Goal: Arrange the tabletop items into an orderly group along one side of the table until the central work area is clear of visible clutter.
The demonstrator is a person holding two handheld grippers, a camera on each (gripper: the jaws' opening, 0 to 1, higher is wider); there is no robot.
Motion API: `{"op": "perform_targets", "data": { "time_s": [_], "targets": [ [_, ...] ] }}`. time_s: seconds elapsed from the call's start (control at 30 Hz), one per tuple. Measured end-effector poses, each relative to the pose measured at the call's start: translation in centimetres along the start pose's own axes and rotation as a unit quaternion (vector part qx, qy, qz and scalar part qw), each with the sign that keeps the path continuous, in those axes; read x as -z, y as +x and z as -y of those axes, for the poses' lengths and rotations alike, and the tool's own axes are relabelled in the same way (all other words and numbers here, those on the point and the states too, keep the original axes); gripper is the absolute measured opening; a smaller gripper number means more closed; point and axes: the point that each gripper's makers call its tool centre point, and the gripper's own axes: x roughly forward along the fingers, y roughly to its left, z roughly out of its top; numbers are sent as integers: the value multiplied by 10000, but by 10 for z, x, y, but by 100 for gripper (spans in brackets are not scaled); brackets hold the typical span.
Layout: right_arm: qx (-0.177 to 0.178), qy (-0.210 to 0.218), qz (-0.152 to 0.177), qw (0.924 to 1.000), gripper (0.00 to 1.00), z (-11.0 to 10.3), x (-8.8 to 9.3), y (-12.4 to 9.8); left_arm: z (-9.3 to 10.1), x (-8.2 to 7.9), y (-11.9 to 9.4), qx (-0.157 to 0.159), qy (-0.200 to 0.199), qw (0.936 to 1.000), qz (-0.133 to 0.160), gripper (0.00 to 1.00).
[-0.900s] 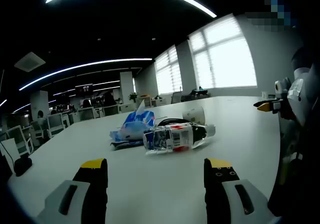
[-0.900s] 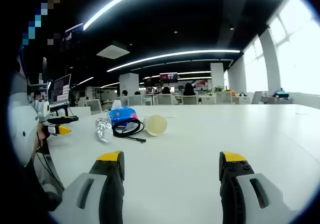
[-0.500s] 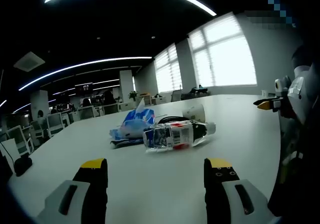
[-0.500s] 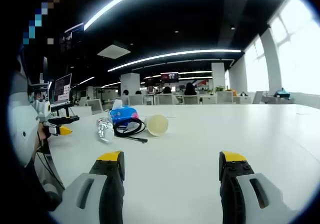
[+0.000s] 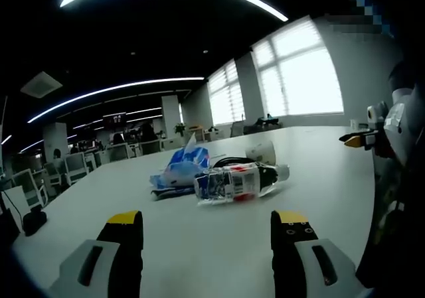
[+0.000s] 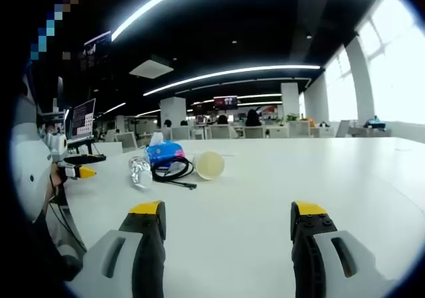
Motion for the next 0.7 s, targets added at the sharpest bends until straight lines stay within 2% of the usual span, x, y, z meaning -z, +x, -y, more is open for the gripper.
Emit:
{"op": "perform_targets", "data": {
  "time_s": [0.43,0.7],
  "targets": [
    [-24,4,-10,10000,74,0,2,-2,1,1,-2,8,9,10000,-36,78],
    [-86,-7,-109,9999,74,-5,6,-1,3,-5,-3,42,-132,9998,129,76]
  ]
}}
